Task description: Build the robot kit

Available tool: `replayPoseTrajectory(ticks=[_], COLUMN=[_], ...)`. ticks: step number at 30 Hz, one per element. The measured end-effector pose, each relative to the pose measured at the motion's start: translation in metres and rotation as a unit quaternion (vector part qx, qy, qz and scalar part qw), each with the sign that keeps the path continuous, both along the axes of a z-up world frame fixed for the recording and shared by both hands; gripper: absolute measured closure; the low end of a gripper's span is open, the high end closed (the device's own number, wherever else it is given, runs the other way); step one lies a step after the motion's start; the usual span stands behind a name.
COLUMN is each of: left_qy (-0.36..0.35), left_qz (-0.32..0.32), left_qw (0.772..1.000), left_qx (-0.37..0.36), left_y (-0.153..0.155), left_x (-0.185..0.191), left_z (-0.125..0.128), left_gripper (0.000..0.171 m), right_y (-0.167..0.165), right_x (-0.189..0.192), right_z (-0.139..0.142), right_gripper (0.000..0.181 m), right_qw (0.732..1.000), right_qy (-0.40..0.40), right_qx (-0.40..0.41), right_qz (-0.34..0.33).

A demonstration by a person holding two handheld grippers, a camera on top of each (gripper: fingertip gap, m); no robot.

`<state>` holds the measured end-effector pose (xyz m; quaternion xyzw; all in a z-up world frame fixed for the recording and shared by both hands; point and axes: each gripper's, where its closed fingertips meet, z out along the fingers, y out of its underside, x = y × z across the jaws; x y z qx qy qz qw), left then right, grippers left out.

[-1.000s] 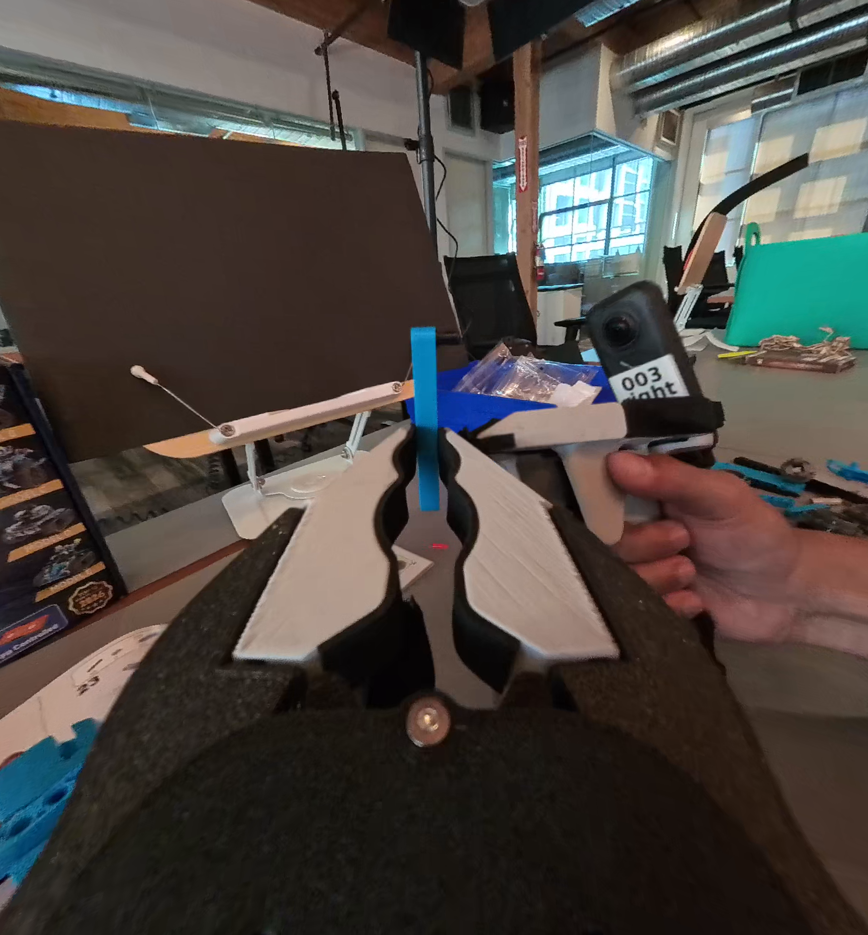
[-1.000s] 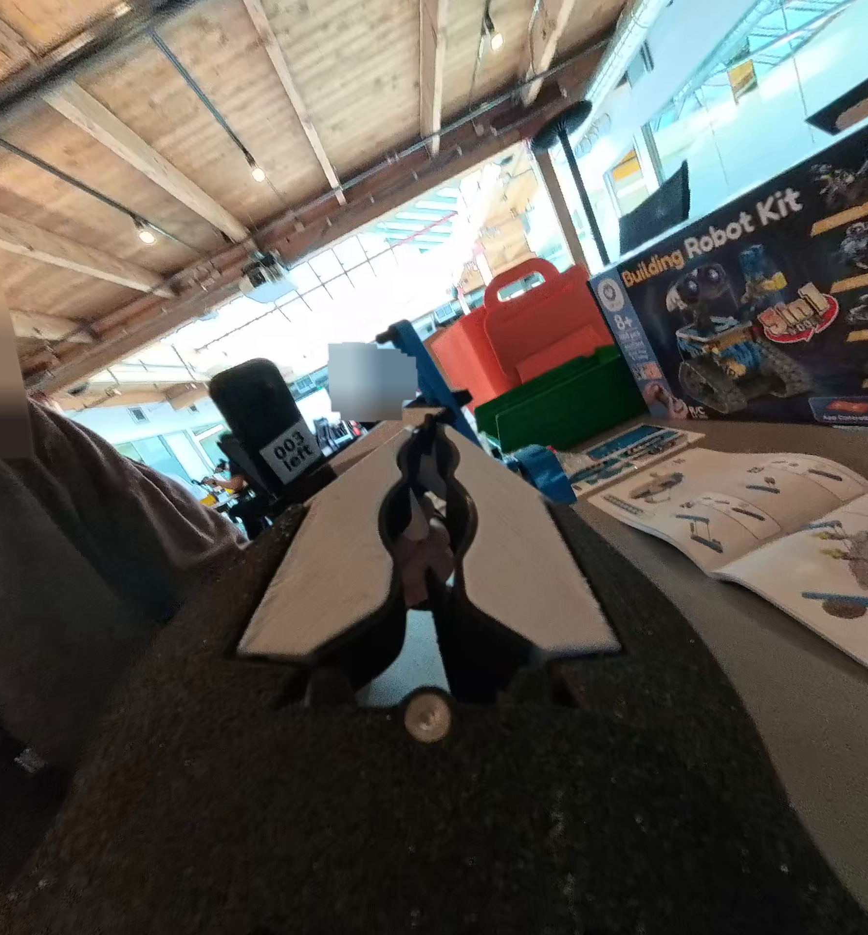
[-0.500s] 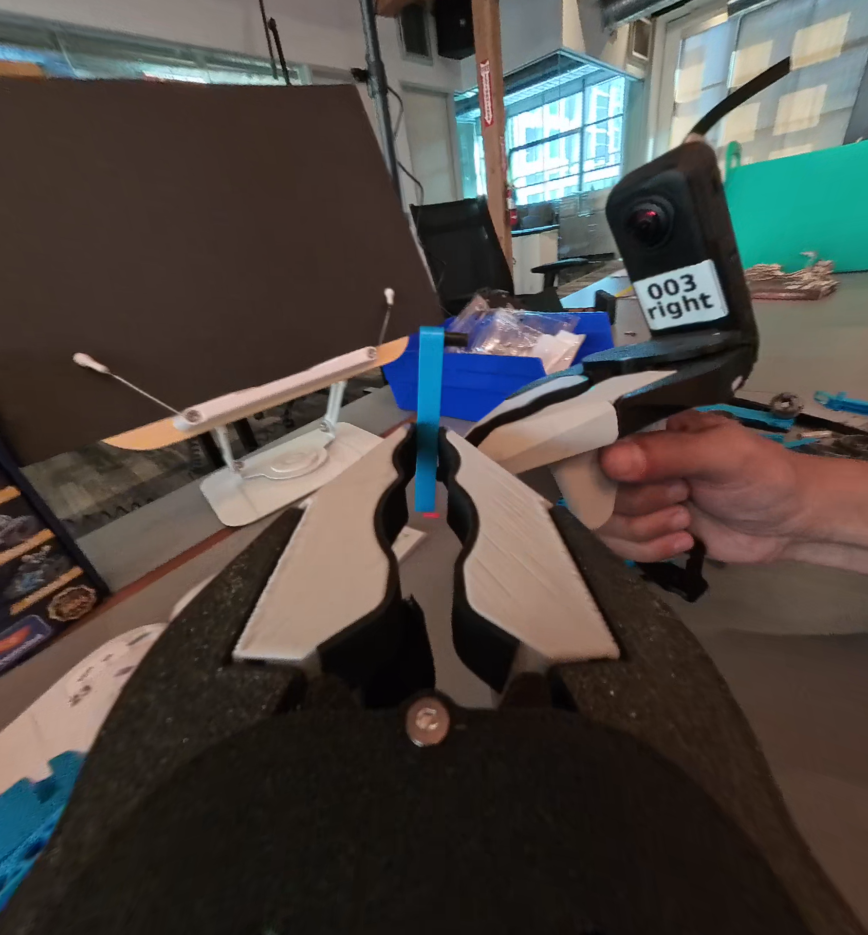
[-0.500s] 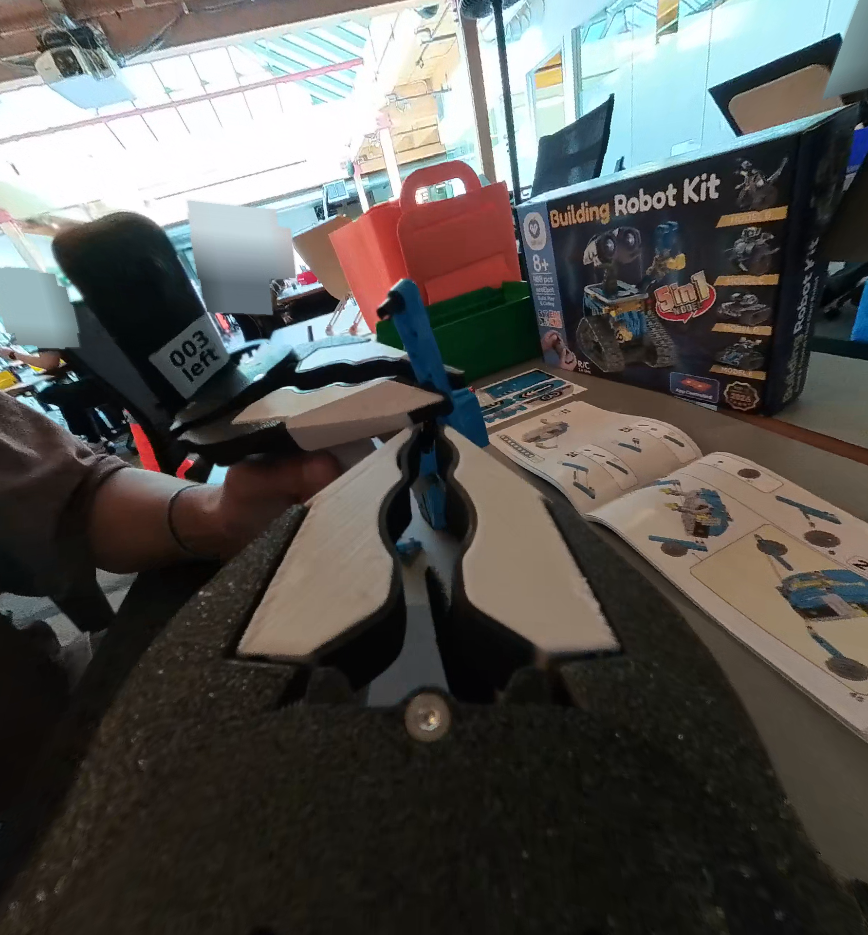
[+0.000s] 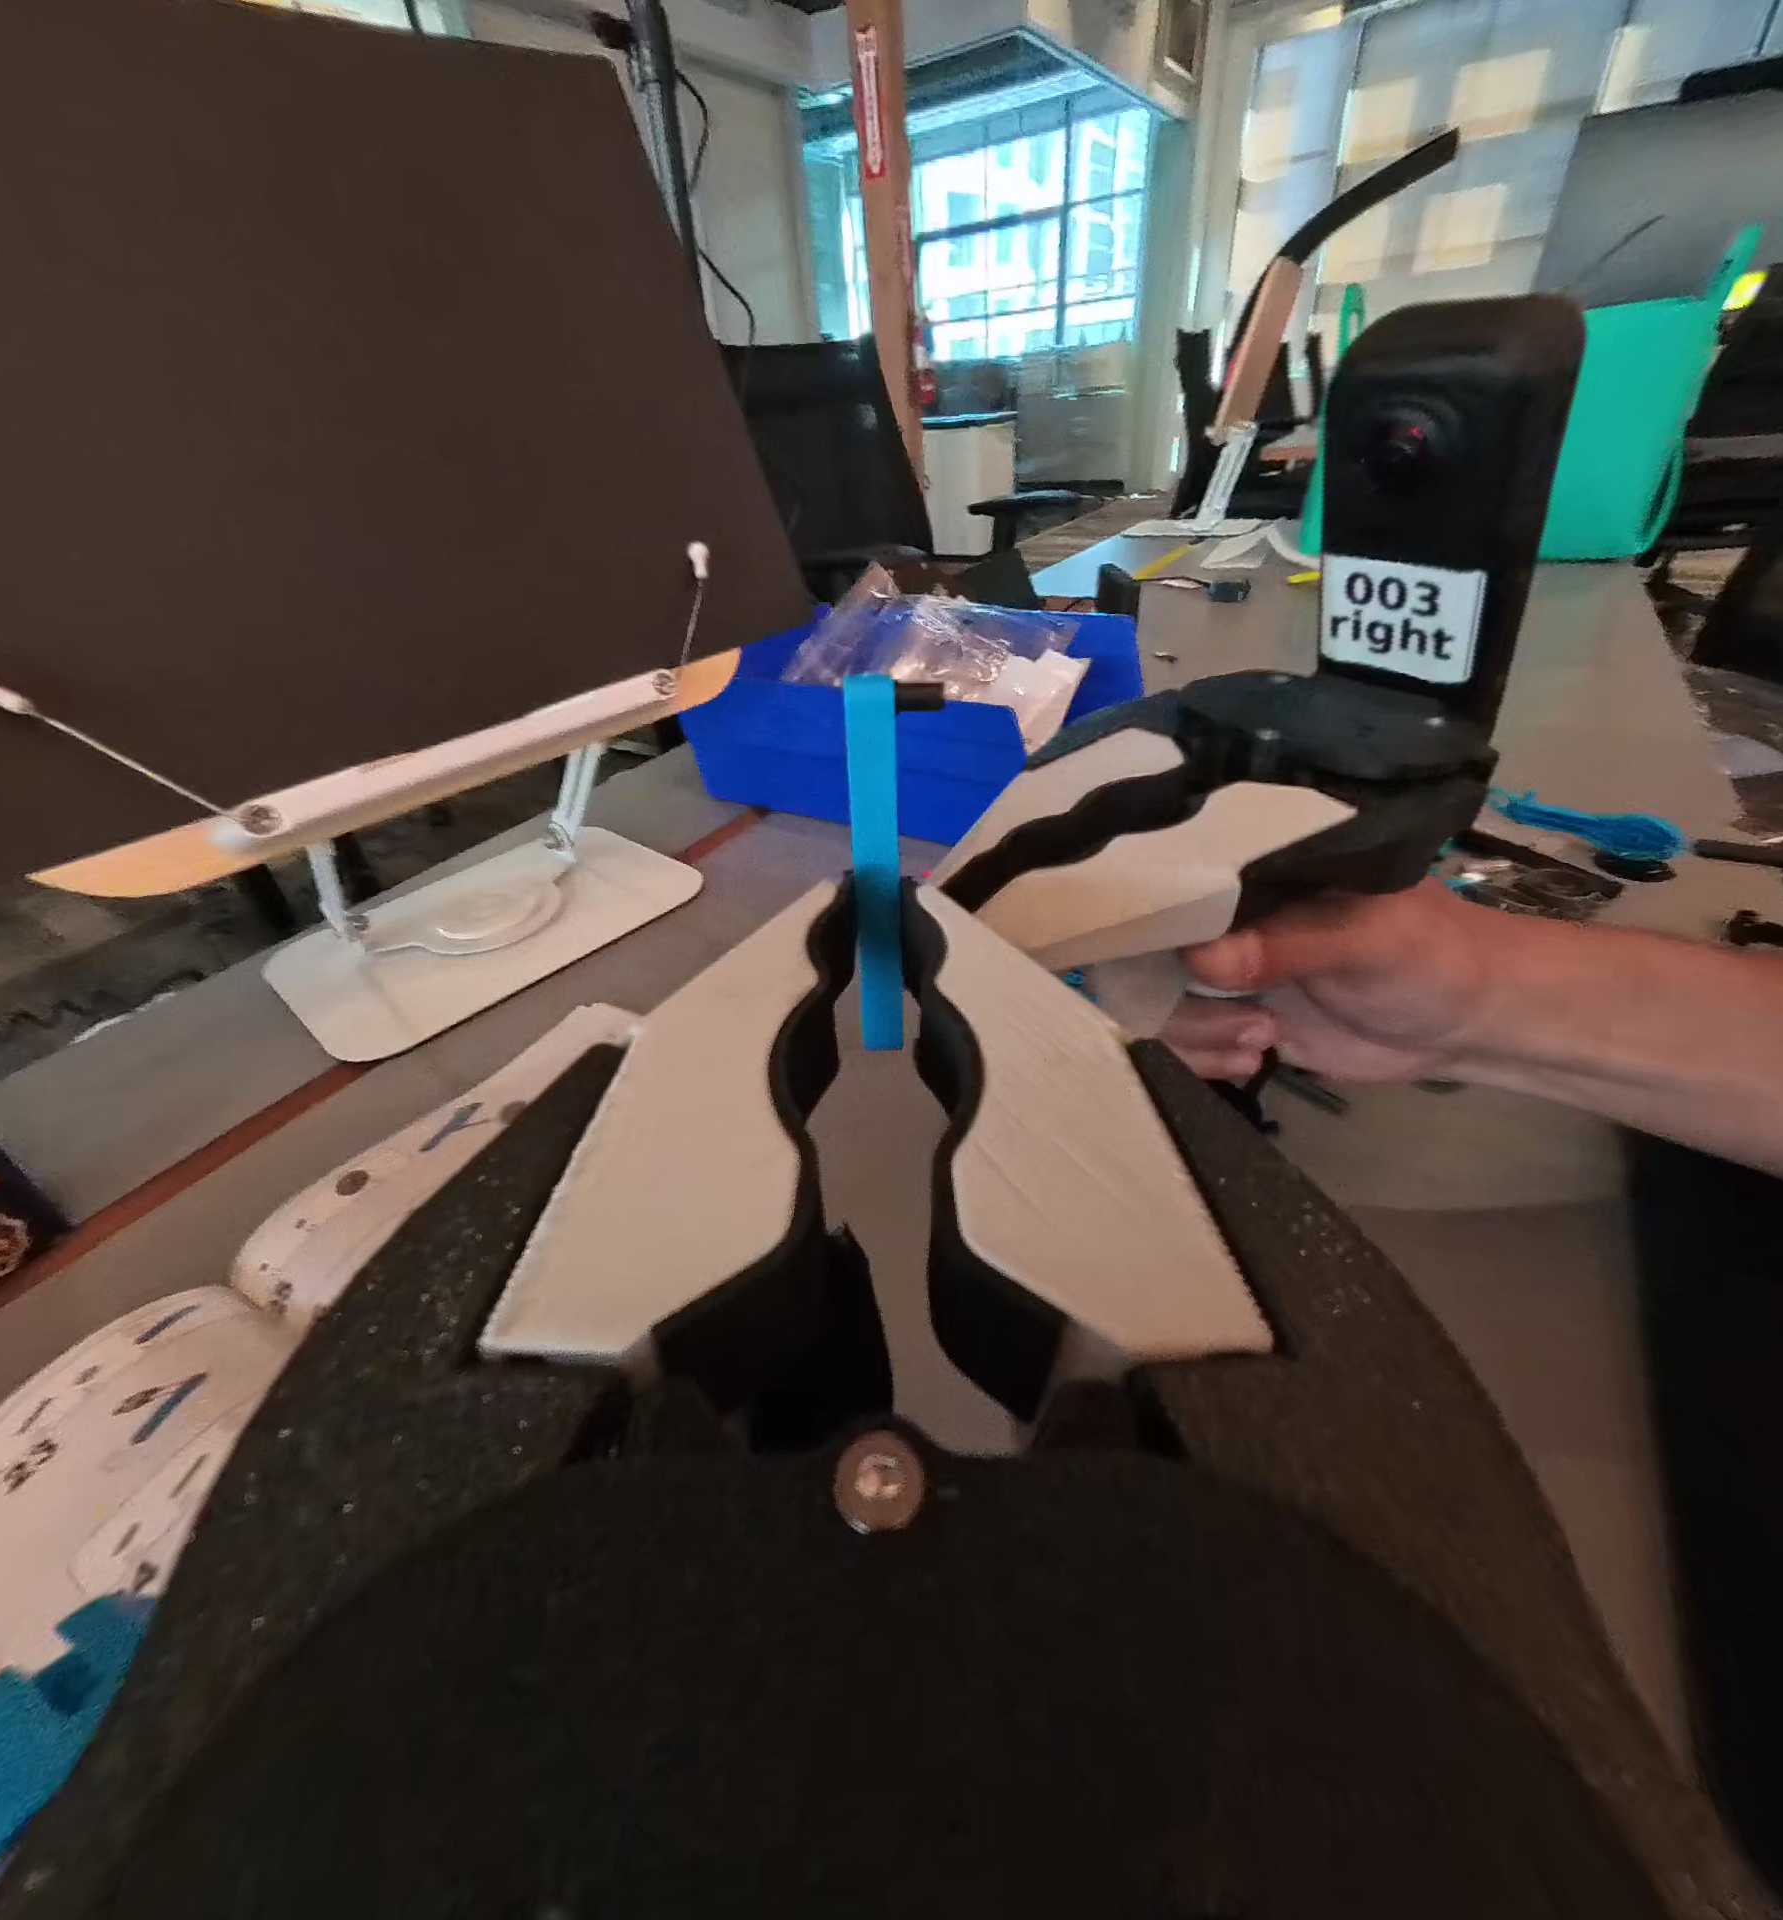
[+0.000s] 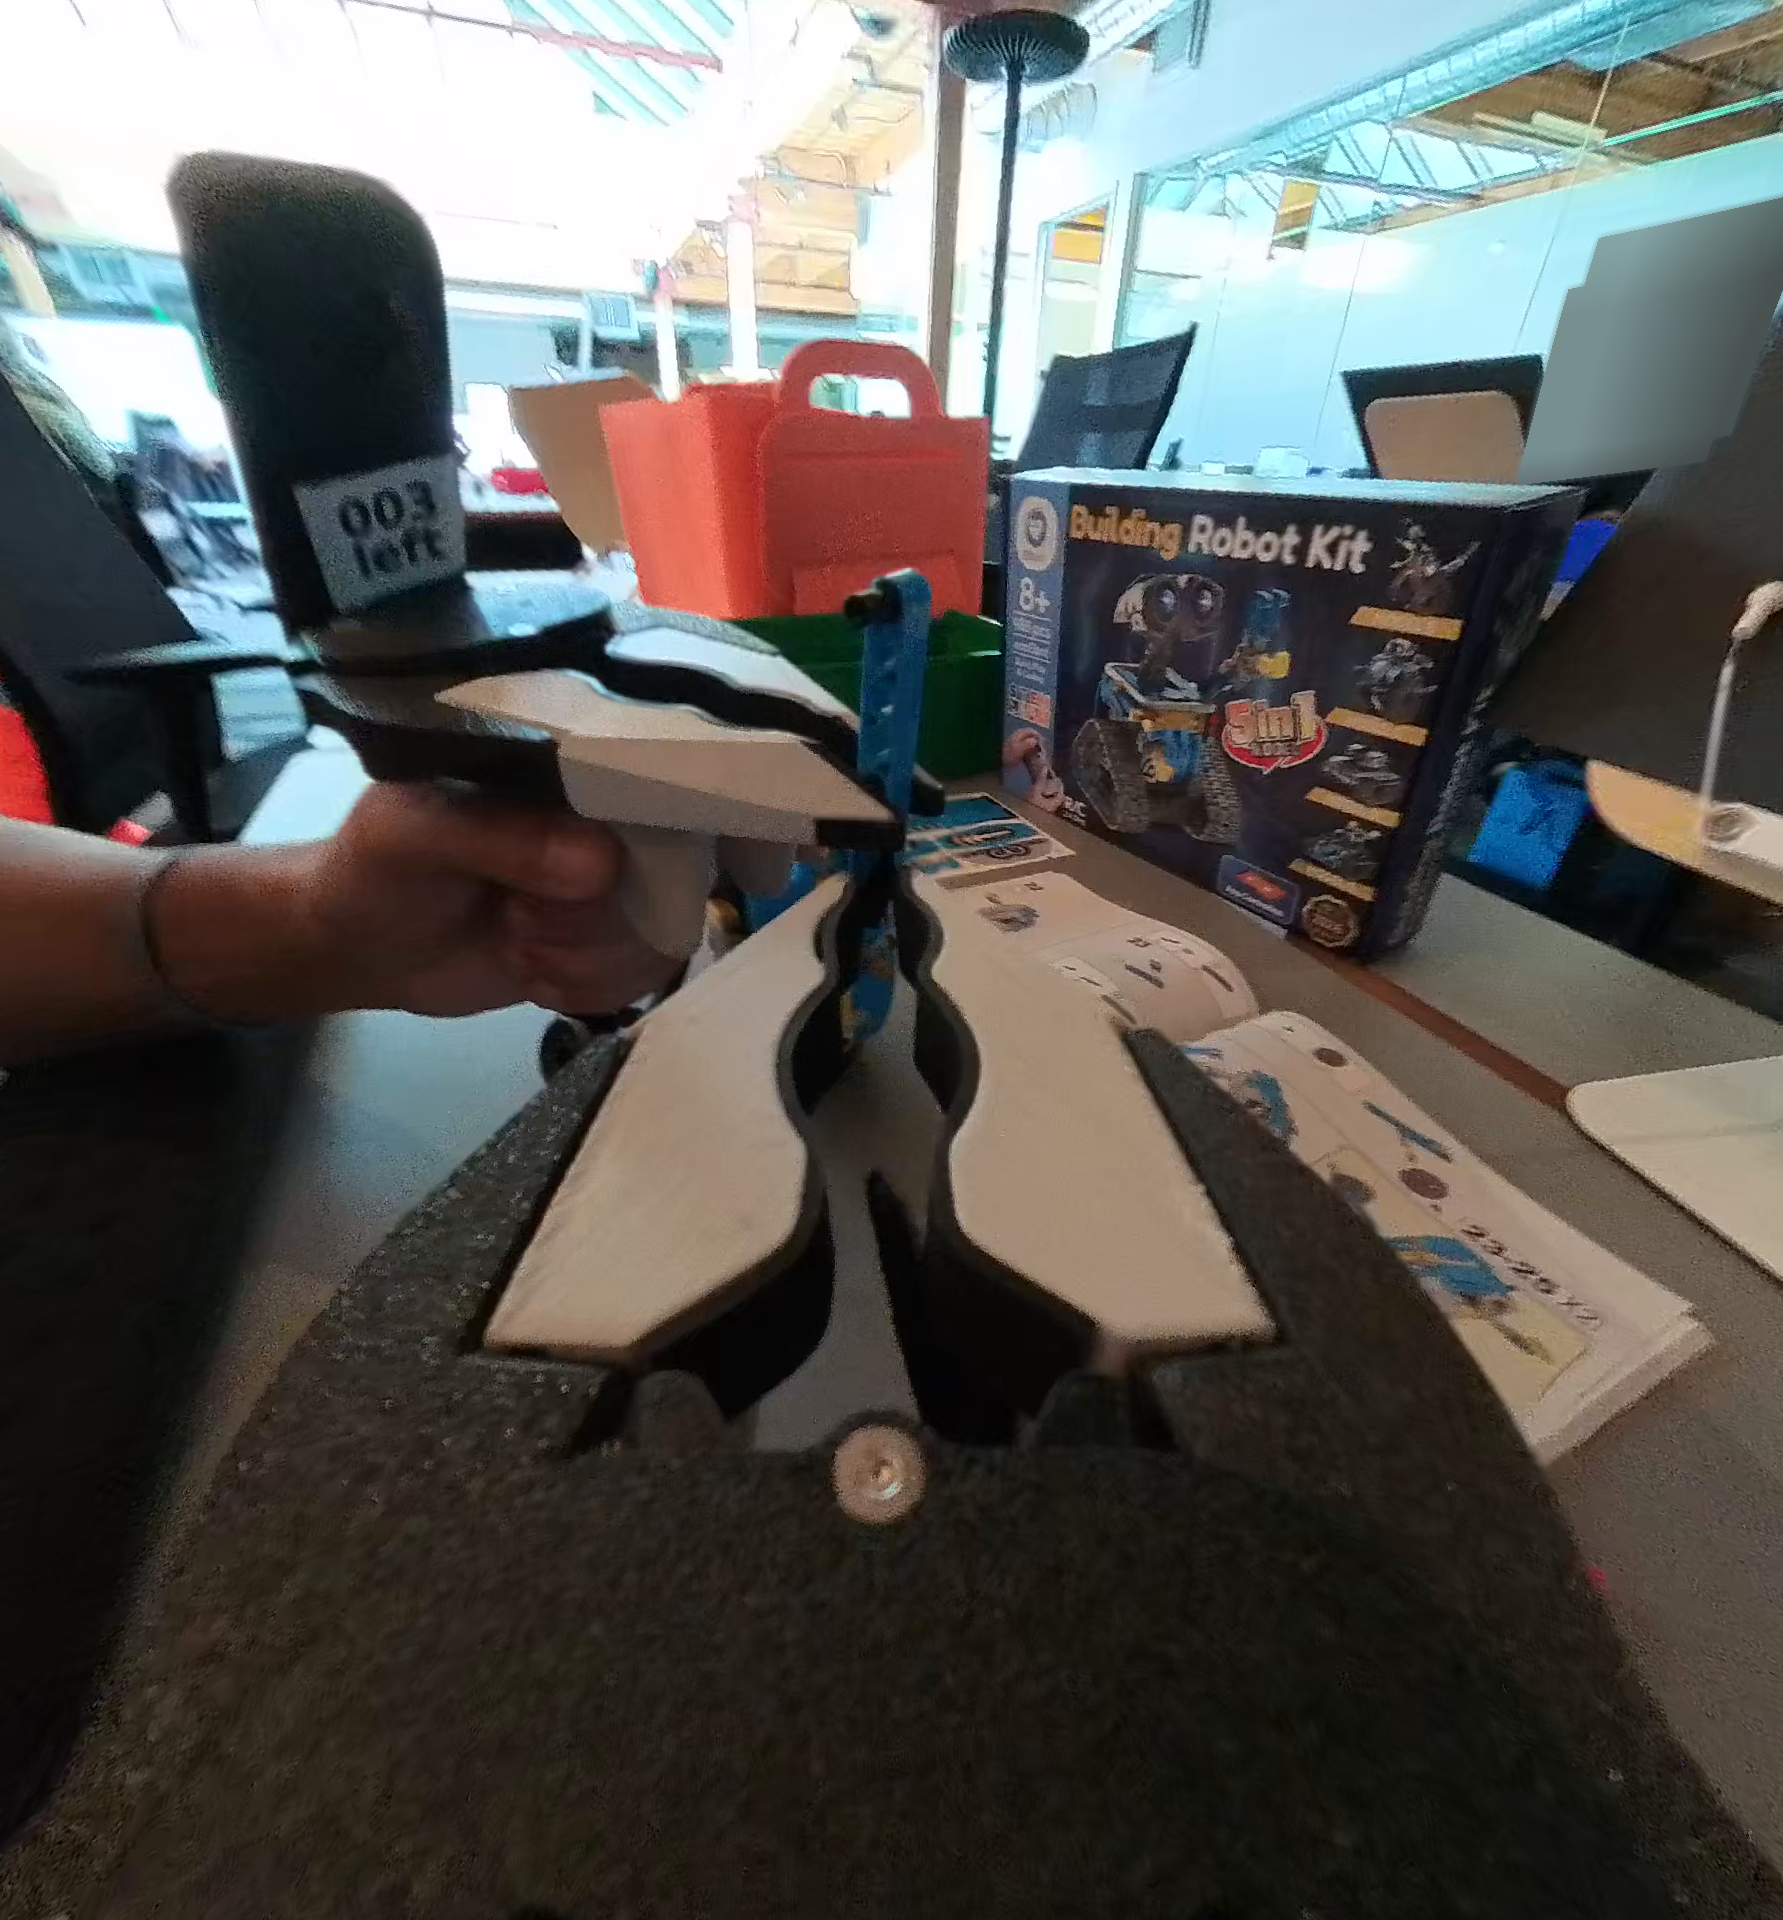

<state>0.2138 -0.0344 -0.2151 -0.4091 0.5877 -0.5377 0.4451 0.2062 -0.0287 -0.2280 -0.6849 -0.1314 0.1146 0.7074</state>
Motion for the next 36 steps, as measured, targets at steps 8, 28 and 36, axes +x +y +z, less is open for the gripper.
replayPoseTrajectory(ticks=[8,28,36], left_qy=[0.053,0.079,0.105], left_qz=[-0.017,-0.03,-0.006], left_qw=[0.998,0.996,0.98], left_qx=[0.002,0.041,0.167], left_y=[0.001,0.005,0.007], left_x=[0.002,-0.004,-0.003], left_z=[-0.014,-0.018,-0.036], left_gripper=[0.165,0.165,0.165], right_y=[0.005,0.001,0.005], right_x=[0.001,-0.002,-0.001], right_z=[-0.012,-0.008,-0.027], right_gripper=[0.176,0.177,0.176], right_qw=[0.994,0.99,0.974], right_qy=[-0.094,-0.131,-0.208], right_qx=[-0.011,-0.014,-0.052], right_qz=[-0.05,-0.057,-0.075])
